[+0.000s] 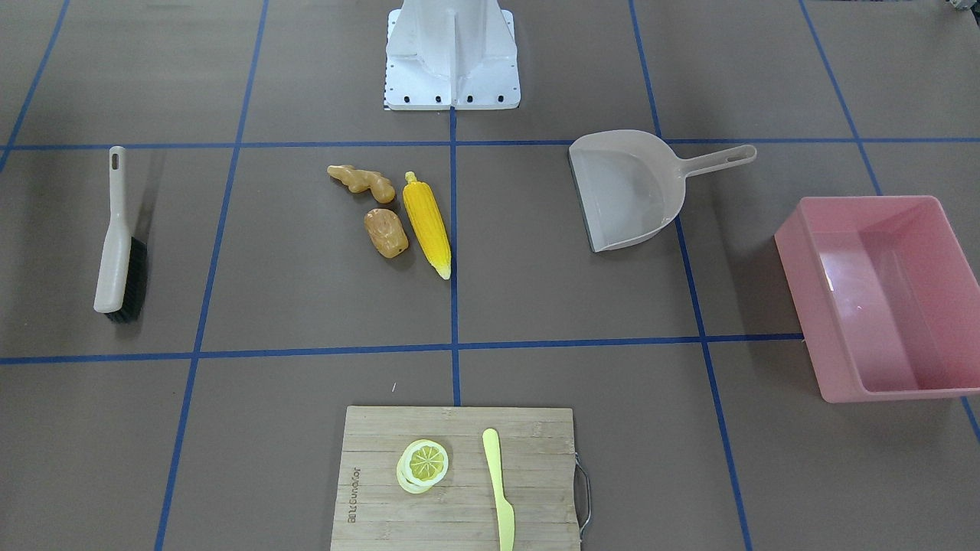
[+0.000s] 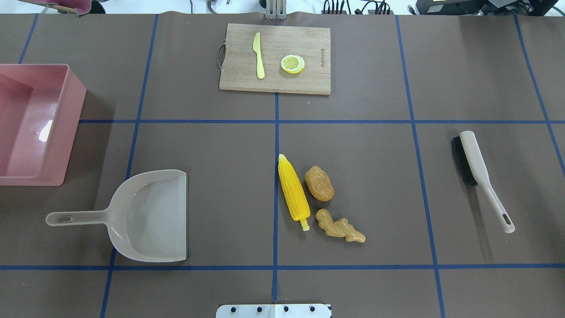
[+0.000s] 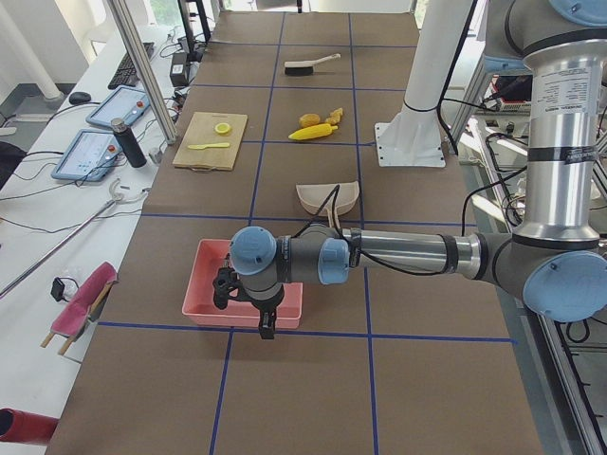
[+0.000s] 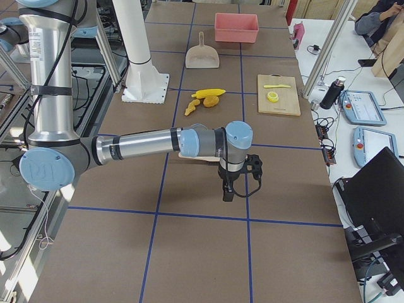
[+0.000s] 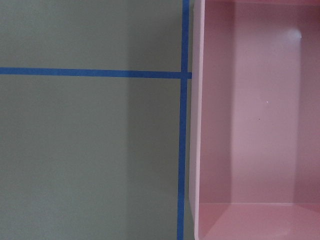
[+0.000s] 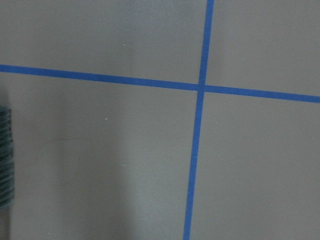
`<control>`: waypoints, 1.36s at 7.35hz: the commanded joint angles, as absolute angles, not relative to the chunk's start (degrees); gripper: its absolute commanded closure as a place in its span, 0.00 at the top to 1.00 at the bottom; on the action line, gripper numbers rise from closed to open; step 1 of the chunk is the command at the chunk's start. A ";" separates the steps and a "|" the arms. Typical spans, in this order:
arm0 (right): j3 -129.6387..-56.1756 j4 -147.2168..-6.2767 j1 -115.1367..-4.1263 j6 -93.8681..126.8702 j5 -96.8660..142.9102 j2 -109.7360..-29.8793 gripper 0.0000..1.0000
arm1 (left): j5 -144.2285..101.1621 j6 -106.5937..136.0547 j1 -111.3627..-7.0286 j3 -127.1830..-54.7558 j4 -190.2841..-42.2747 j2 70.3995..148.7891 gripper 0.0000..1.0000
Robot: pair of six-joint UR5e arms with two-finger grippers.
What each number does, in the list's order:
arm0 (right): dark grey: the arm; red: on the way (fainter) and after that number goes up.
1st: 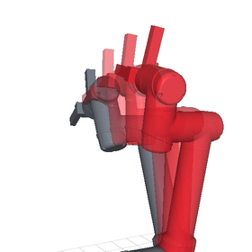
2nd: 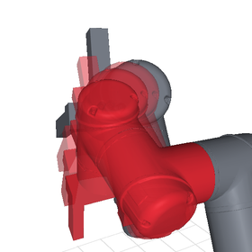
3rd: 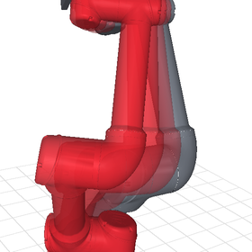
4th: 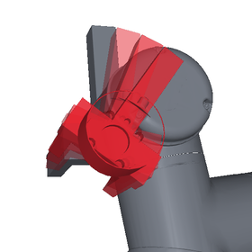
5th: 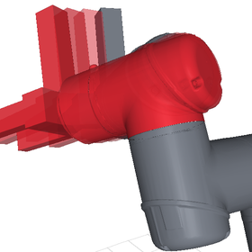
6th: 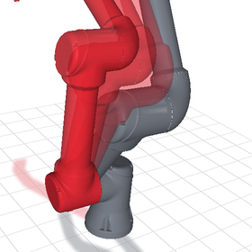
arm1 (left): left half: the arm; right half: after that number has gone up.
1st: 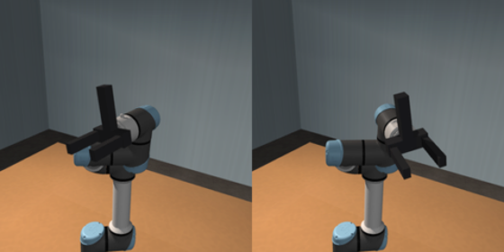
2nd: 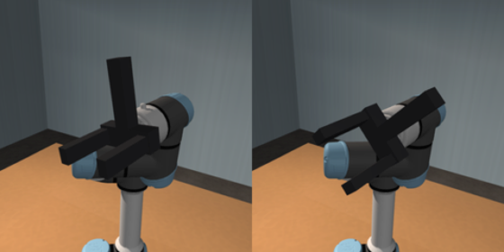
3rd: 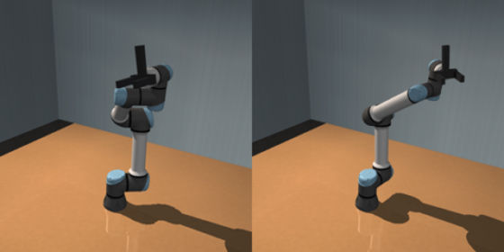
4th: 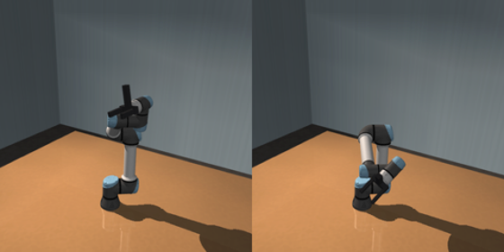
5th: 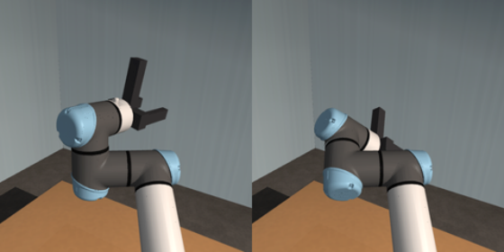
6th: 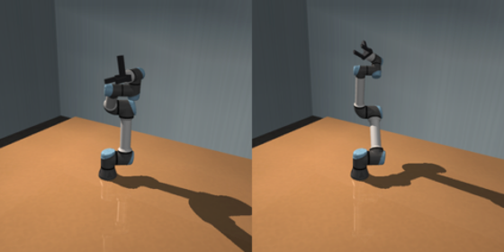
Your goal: Sweep and dump trash into bin
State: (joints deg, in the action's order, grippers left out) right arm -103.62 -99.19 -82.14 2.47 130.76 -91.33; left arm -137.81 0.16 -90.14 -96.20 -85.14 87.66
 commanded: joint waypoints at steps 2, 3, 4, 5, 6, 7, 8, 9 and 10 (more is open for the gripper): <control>-112.57 -102.66 -69.74 16.63 130.78 -90.88 1.00 | -137.81 0.09 -89.56 -105.78 -72.37 89.99 0.99; -113.63 -102.66 -65.00 19.31 131.39 -90.88 1.00 | -137.81 0.09 -88.26 -107.82 -69.38 91.22 0.99; -113.73 -102.57 -60.78 23.08 131.31 -90.88 1.00 | -137.81 0.09 -87.20 -108.62 -63.86 93.49 1.00; -113.73 -102.92 -57.77 23.98 131.40 -91.58 1.00 | -137.81 0.09 -83.97 -108.46 -60.85 96.30 1.00; -113.73 -103.18 -55.83 24.08 131.57 -92.80 1.00 | -137.81 0.09 -82.11 -108.54 -60.12 98.24 1.00; -113.47 -103.36 -53.55 25.04 131.57 -93.68 1.00 | -138.33 0.17 -82.00 -111.16 -60.12 98.52 1.00; -113.21 -103.36 -50.83 27.57 131.49 -93.78 1.00 | -137.90 0.61 -79.65 -113.10 -60.29 99.66 1.00; -112.16 -103.36 -49.93 28.03 131.57 -93.87 1.00 | -138.16 0.09 -77.02 -113.20 -61.16 99.75 1.00; -111.54 -103.27 -49.23 28.04 131.57 -93.87 1.00 | -137.82 0.09 -72.82 -115.38 -65.09 100.02 0.99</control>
State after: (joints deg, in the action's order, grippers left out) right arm -112.43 -103.33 -50.56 27.51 131.55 -93.77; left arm -138.03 0.22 -77.32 -113.30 -61.73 99.59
